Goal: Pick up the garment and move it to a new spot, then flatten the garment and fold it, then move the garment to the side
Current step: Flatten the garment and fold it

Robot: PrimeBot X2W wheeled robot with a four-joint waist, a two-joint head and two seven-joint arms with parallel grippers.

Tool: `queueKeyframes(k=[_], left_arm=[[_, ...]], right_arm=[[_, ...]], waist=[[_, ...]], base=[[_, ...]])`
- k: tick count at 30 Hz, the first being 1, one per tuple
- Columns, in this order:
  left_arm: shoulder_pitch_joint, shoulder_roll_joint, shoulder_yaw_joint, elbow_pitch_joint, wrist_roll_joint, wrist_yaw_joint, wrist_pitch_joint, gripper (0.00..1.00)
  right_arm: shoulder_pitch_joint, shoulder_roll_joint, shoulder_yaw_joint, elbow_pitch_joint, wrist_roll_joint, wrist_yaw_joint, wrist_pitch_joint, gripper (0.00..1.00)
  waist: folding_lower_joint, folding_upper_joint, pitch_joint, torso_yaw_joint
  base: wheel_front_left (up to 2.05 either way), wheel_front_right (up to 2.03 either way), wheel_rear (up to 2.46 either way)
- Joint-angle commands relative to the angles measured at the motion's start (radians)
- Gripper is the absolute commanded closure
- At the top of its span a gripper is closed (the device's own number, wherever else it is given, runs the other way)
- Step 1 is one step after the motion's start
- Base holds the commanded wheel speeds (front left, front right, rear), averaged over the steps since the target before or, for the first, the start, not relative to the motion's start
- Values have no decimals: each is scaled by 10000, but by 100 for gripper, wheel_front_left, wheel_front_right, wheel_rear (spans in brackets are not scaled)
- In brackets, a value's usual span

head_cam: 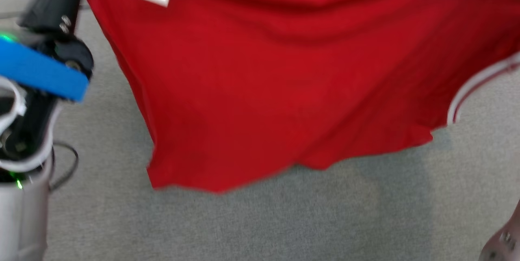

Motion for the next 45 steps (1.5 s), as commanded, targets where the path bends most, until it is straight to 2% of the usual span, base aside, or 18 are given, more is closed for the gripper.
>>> queueKeyframes(k=[1,2,6,9,13,16,20,24,28,33,38,40,43,45], left_arm=[[-461,69,50,185,101,-11,-66,100],[-845,105,35,475,232,-107,-150,100],[-2419,396,53,1940,1026,-351,-684,100],[-3790,458,134,2969,1594,-484,-1421,100],[-5137,351,326,4157,2096,-664,-2728,100],[-5847,379,103,4736,2611,-884,-3616,100],[-6135,407,-176,5320,2945,-1100,-4581,100],[-5377,408,-599,5870,3137,-1246,-5360,100],[-4266,462,-1395,6368,3383,-1305,-5978,100],[-2341,65,-1942,6711,2990,-1340,-6431,100],[-201,-112,-2319,6697,3106,-1336,-6492,100],[769,-421,-2354,6713,2657,-1337,-6487,100],[1810,-399,-2551,6673,2198,-1338,-6491,100],[2484,-419,-2707,6596,2007,-1337,-6490,100]], right_arm=[[-456,-244,124,284,-280,4,-188,100],[-836,-453,327,719,-635,4,-417,100],[-2629,-433,899,2462,-1270,4,-1547,100],[-3998,-751,1468,3543,-2083,3,-2674,100],[-5594,-559,1800,4591,-2765,1,-4368,100],[-6337,-675,1906,5150,-3013,1,-5203,100],[-6432,-940,2179,5916,-3105,3,-5719,100],[-5244,-1138,2354,6600,-3187,1,-5822,100],[-3607,-1032,2504,7085,-2775,3,-5664,100],[-1265,-885,2864,7106,-1324,3,-5347,100],[1341,-1136,2924,6411,-404,3,-4478,100],[2335,-1151,3113,5792,-116,4,-4019,100],[3774,-1377,3083,4923,164,1,-3260,100],[4612,-1311,2946,4269,205,3,-2759,100]], waist=[[0,-1,493,251],[0,-1,730,239],[0,-1,1485,111],[0,-1,1895,61],[0,-1,2016,-29],[0,-1,2051,-30],[0,-1,2109,-20],[0,-1,2200,-32],[0,-1,2174,-3],[0,-1,1863,46],[0,-1,1104,126],[0,-1,751,154],[0,-1,246,188],[0,-1,-68,225]], base=[[0,0,0],[0,0,0],[0,0,0],[0,0,0],[0,0,0],[0,0,0],[0,0,0],[0,0,0],[0,0,0],[0,0,0],[0,0,0],[0,0,0],[0,0,0],[0,0,0]])
